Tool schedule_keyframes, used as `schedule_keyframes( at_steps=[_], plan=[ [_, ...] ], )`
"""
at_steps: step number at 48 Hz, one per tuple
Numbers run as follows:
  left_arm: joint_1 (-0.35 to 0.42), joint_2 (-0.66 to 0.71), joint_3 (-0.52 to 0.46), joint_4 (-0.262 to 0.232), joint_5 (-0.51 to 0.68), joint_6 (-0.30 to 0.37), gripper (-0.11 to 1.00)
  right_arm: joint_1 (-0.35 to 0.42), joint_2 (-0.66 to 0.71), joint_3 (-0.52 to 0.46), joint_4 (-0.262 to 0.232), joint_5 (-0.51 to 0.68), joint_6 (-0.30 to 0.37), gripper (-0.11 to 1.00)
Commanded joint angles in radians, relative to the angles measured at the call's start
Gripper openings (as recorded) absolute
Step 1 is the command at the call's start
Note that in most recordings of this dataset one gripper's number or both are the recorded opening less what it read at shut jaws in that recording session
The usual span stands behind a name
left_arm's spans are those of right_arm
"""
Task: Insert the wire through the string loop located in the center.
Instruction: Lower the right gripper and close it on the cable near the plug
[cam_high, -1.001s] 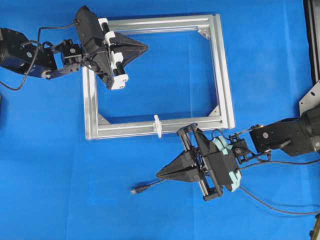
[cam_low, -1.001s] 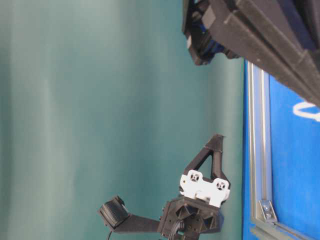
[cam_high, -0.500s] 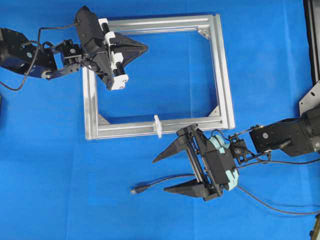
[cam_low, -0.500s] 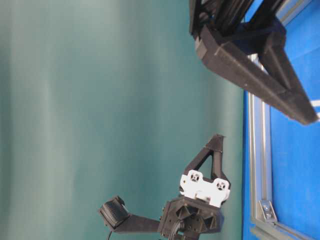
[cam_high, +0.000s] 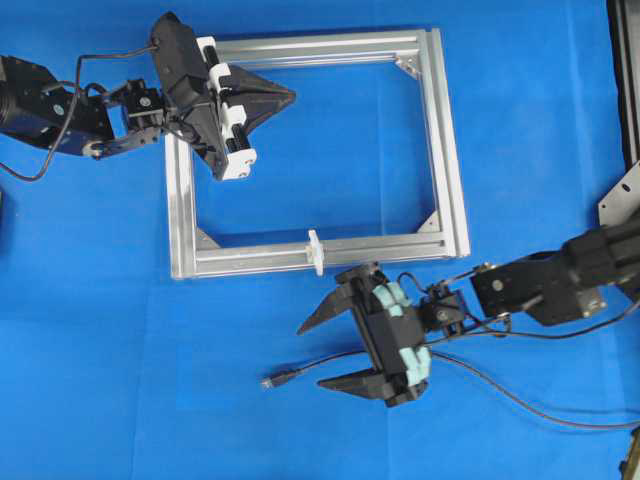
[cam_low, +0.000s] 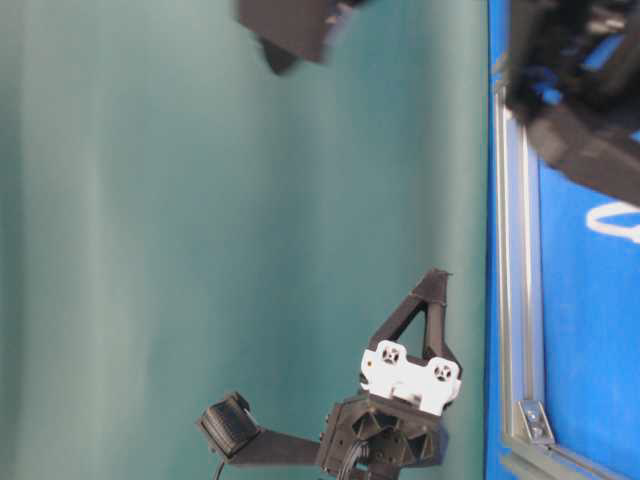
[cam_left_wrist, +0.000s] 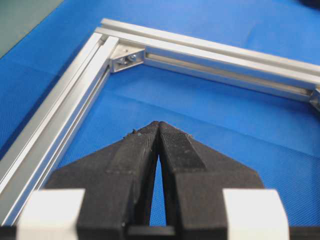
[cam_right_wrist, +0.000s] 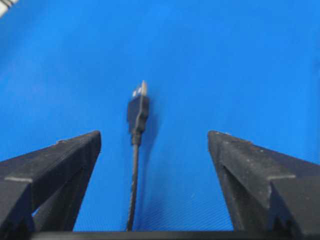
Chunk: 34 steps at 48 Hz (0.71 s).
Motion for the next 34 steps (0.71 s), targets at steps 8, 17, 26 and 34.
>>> schedule_keyframes(
  at_steps=[8,17,26,34],
  plan=[
    [-0.003,-0.029,-0.006,0.002,-0.005,0.000,0.00,0.002,0.066,-0.055,0.002,-0.002,0.023,0.86],
    [-0.002,-0.029,-0.005,0.002,-0.005,0.000,0.00,0.002,0.078,-0.057,0.008,0.009,0.023,0.86],
    [-0.002,-0.031,-0.005,0.002,-0.005,0.000,0.00,0.002,0.078,-0.055,0.011,0.012,0.023,0.80],
    [-0.002,-0.032,-0.002,0.002,-0.003,0.000,0.00,0.000,0.078,-0.057,0.011,0.006,0.021,0.48]
  ],
)
